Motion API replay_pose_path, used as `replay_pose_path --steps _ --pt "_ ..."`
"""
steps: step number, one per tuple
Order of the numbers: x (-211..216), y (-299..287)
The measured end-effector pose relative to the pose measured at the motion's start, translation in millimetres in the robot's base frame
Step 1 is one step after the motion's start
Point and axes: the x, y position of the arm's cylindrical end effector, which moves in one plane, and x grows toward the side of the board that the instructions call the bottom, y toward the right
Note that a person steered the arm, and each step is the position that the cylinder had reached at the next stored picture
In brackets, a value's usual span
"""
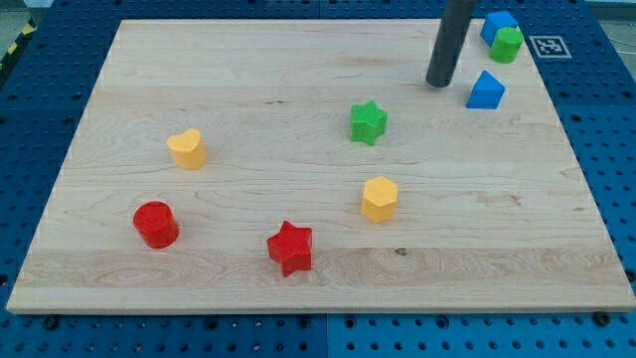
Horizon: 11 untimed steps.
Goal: Move the blue triangle slightly towards the top right of the board
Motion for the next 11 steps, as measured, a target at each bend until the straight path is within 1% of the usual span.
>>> replay_pose_path --steps 1,2,3,5,7,8,9,11 --pt "34.5 4.5" --pt "45.0 17.8" --pt "33.8 40.7" --pt "14.7 46.9" --pt "41.6 62.9" --pt "34.0 90.0" --pt "28.9 103.6" --pt "35.5 94.2"
